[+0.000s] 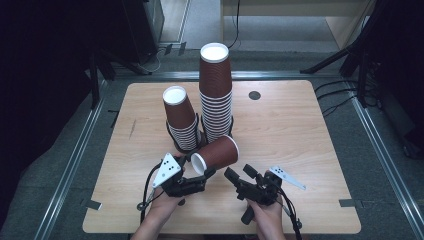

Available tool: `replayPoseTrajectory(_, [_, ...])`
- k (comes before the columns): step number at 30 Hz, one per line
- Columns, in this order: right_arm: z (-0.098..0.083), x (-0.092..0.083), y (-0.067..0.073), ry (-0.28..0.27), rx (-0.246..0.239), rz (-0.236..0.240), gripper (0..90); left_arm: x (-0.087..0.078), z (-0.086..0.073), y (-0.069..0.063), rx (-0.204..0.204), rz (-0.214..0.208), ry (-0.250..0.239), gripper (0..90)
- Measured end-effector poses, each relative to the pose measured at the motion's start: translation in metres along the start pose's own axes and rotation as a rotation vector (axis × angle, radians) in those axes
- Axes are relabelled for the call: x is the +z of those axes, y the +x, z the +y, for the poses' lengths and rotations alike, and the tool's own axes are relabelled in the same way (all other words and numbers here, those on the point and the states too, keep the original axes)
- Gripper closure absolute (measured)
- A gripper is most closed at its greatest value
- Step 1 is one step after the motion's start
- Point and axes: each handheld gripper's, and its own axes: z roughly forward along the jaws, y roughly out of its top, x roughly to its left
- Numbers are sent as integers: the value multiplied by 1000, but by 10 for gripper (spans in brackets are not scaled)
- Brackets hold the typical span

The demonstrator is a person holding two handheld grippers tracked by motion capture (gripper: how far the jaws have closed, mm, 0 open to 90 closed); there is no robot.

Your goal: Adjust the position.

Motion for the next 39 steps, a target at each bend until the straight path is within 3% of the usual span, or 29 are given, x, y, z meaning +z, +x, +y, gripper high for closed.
replayPoseTrajectory(11, [2,0,-2,-23,142,42,0,3,-3,-6,15,-11,-9,226])
replayPoseTrajectory(21, [2,-3,-8,-26,266,67,0,9,-2,-12,11,-20,-46,226])
replayPoseTrajectory(30, [6,-10,-12,-64,391,86,0,18,-10,-26,51,-34,-42,226])
replayPoseTrajectory(35, [4,-8,-16,-58,479,82,0,19,-12,-30,63,-33,-58,226])
replayPoseTrajectory(39, [1,-6,-17,-46,523,85,0,20,-14,-34,77,-38,-67,226])
